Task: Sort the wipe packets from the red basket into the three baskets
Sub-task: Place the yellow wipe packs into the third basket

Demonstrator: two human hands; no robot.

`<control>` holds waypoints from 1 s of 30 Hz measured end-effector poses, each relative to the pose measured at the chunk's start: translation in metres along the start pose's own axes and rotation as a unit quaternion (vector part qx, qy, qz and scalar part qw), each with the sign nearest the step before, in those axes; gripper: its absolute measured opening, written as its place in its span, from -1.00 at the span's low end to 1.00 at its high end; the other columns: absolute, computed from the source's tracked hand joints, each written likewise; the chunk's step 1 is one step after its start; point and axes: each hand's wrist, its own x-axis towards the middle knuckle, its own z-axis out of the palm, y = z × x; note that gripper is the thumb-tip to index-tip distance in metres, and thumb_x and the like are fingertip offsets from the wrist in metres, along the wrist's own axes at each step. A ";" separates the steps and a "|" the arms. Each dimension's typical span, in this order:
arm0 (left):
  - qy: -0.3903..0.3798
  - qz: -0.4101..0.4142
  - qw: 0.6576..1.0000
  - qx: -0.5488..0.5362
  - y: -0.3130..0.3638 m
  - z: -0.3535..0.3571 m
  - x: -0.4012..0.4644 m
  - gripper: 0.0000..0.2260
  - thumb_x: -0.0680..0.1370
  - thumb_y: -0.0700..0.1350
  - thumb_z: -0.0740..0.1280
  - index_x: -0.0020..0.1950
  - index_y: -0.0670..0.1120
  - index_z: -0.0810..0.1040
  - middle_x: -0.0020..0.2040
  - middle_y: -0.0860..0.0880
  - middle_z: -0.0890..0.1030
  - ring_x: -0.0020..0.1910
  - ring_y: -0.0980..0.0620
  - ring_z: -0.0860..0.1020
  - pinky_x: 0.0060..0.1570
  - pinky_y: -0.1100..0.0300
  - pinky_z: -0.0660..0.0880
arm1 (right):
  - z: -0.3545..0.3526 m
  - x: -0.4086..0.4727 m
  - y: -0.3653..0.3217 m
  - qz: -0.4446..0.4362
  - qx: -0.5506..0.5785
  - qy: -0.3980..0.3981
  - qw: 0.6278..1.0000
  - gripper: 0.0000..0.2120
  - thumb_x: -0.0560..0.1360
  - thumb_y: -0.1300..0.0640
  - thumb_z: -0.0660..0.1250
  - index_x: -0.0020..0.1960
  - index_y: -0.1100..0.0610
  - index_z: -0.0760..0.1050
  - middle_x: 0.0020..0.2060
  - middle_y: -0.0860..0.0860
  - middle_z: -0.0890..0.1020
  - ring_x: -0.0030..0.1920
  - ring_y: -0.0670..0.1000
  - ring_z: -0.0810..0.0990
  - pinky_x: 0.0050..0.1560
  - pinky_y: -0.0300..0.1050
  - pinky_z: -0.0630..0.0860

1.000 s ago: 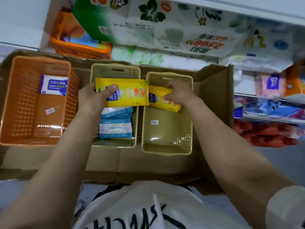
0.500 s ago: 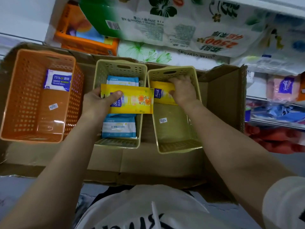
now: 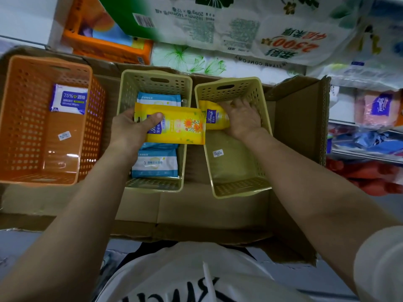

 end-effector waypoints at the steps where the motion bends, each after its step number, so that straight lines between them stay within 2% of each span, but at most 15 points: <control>1: 0.000 -0.001 1.000 -0.003 -0.001 0.000 0.000 -0.70 0.48 -0.05 0.49 0.19 -0.05 0.61 0.00 -0.01 0.72 -0.04 0.05 0.70 0.04 0.01 0.63 | -0.001 0.000 -0.001 0.001 -0.012 0.010 1.000 -0.27 0.43 -0.05 0.43 0.52 -0.10 0.21 0.39 0.12 0.36 0.43 0.17 0.25 0.42 0.09 0.20; 6: 0.004 0.003 1.000 -0.015 -0.001 0.001 -0.002 -0.68 0.49 -0.07 0.48 0.22 -0.07 0.60 0.02 -0.01 0.72 -0.04 0.04 0.70 0.01 0.04 0.63 | 0.001 0.005 -0.007 0.001 -0.069 0.024 0.997 -0.27 0.41 -0.01 0.44 0.50 -0.11 0.23 0.39 0.11 0.37 0.44 0.18 0.24 0.49 0.09 0.09; 11: 0.004 0.018 1.000 0.005 0.000 0.008 -0.002 -0.70 0.49 -0.05 0.48 0.20 -0.07 0.61 0.03 -0.01 0.71 -0.04 0.07 0.70 -0.01 0.10 0.62 | 0.003 0.004 0.003 -0.008 0.043 -0.033 0.999 -0.20 0.42 0.02 0.45 0.56 -0.14 0.14 0.39 0.11 0.36 0.42 0.17 0.22 0.40 0.10 0.31; 15: 0.002 0.034 0.999 0.004 0.003 0.019 0.000 -0.76 0.50 -0.07 0.47 0.15 -0.03 0.61 0.04 0.00 0.69 -0.02 0.08 0.69 -0.02 0.17 0.61 | 0.012 -0.007 0.010 0.090 0.079 -0.040 0.992 -0.22 0.46 0.05 0.41 0.56 -0.14 0.10 0.39 0.13 0.38 0.44 0.21 0.21 0.38 0.09 0.33; 17: 0.004 0.041 0.999 0.007 0.005 0.024 0.001 -0.77 0.49 -0.07 0.48 0.13 -0.03 0.61 0.02 0.02 0.69 -0.05 0.11 0.69 -0.05 0.20 0.60 | 0.021 -0.016 0.014 0.161 0.112 -0.032 0.980 -0.26 0.46 0.11 0.39 0.54 -0.05 0.13 0.38 0.16 0.40 0.43 0.24 0.24 0.38 0.07 0.31; 19: 0.013 0.044 0.999 0.001 0.008 0.027 0.004 -0.77 0.49 -0.06 0.49 0.12 -0.03 0.61 -0.01 0.05 0.69 -0.09 0.15 0.69 -0.10 0.23 0.60 | 0.027 -0.025 0.018 0.205 0.132 -0.016 0.970 -0.36 0.45 0.17 0.40 0.45 0.09 0.21 0.35 0.17 0.44 0.40 0.22 0.29 0.30 0.05 0.37; 22: 0.022 0.052 0.998 -0.009 0.013 0.028 0.006 -0.80 0.50 -0.07 0.48 0.11 -0.02 0.62 -0.04 0.08 0.69 -0.12 0.19 0.68 -0.17 0.28 0.58 | 0.022 -0.031 0.016 0.193 0.063 0.042 0.978 -0.51 0.46 0.20 0.37 0.33 0.12 0.28 0.23 0.15 0.54 0.33 0.19 0.35 0.13 0.06 0.44; 26: 0.018 0.059 0.998 -0.014 0.015 0.027 0.007 -0.84 0.50 -0.09 0.48 0.06 0.03 0.62 -0.02 0.08 0.69 -0.08 0.16 0.69 -0.09 0.23 0.60 | 0.012 -0.030 0.006 0.172 -0.048 0.057 0.982 -0.43 0.44 0.25 0.39 0.41 0.13 0.30 0.33 0.15 0.42 0.37 0.17 0.30 0.23 0.07 0.37; 30: 0.017 0.055 0.998 -0.015 0.012 0.027 0.005 -0.79 0.49 -0.10 0.48 0.11 -0.02 0.61 -0.02 0.06 0.70 -0.08 0.14 0.69 -0.11 0.23 0.61 | 0.024 -0.030 0.006 0.169 -0.006 0.045 0.985 -0.35 0.40 0.32 0.44 0.41 0.11 0.27 0.33 0.16 0.37 0.35 0.16 0.31 0.13 0.04 0.46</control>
